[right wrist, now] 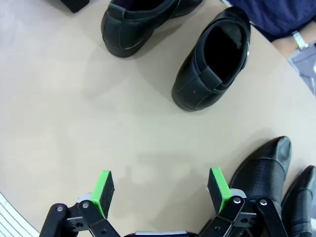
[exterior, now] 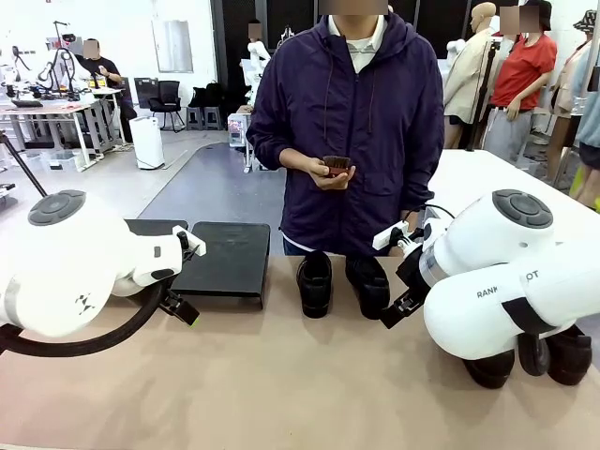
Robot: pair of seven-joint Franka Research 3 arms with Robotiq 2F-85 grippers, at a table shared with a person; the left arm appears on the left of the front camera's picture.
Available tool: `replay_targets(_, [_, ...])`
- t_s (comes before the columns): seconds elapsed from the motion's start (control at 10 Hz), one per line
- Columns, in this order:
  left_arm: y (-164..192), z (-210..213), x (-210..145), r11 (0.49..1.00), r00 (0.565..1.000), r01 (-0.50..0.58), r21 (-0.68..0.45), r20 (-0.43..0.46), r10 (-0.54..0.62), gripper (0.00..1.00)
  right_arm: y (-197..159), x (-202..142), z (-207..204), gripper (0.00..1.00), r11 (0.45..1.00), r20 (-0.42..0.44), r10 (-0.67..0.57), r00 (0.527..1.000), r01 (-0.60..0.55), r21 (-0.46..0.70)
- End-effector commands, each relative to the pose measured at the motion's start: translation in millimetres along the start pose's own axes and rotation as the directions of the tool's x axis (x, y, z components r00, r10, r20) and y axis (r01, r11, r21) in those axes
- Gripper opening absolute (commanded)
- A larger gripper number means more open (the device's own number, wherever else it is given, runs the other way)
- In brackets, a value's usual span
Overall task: Organize the shoes by placing them on the stand.
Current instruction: Pick up one Shoe and place it in the middle of the table.
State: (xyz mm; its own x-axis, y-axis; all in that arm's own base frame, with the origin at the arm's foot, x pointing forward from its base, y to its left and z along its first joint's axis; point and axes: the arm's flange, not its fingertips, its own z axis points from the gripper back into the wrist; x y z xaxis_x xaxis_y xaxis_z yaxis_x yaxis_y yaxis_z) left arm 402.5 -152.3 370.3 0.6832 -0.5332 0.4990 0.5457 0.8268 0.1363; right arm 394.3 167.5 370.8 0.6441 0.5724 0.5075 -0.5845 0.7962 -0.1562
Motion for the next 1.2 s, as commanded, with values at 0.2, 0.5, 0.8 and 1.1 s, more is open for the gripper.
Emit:
replay_targets(0.2, [1, 0, 0, 1.0, 1.0, -0.001, 0.0, 0.001, 0.001, 1.0, 0, 0, 0, 1.0, 1.0, 0.0, -0.001, 1.0, 0.001, 0.0])
replay_targets(0.5, [7, 62, 21, 0.985, 0.996, -0.068, -0.159, -0.059, 0.059, 1.0, -14, 1, 65, 1.0, 0.992, -0.034, -0.033, 0.999, 0.037, 0.123])
replay_targets(0.8, [19, 129, 36, 0.962, 0.99, -0.126, -0.244, -0.094, 0.106, 1.0, -16, -8, 123, 1.0, 0.987, -0.01, -0.115, 0.993, 0.115, 0.108])
replay_targets(1.1, [67, 215, 7, 0.9, 0.987, -0.161, -0.404, -0.059, 0.15, 1.0, -39, -42, 216, 1.0, 0.931, 0.07, -0.275, 0.959, 0.247, 0.27])
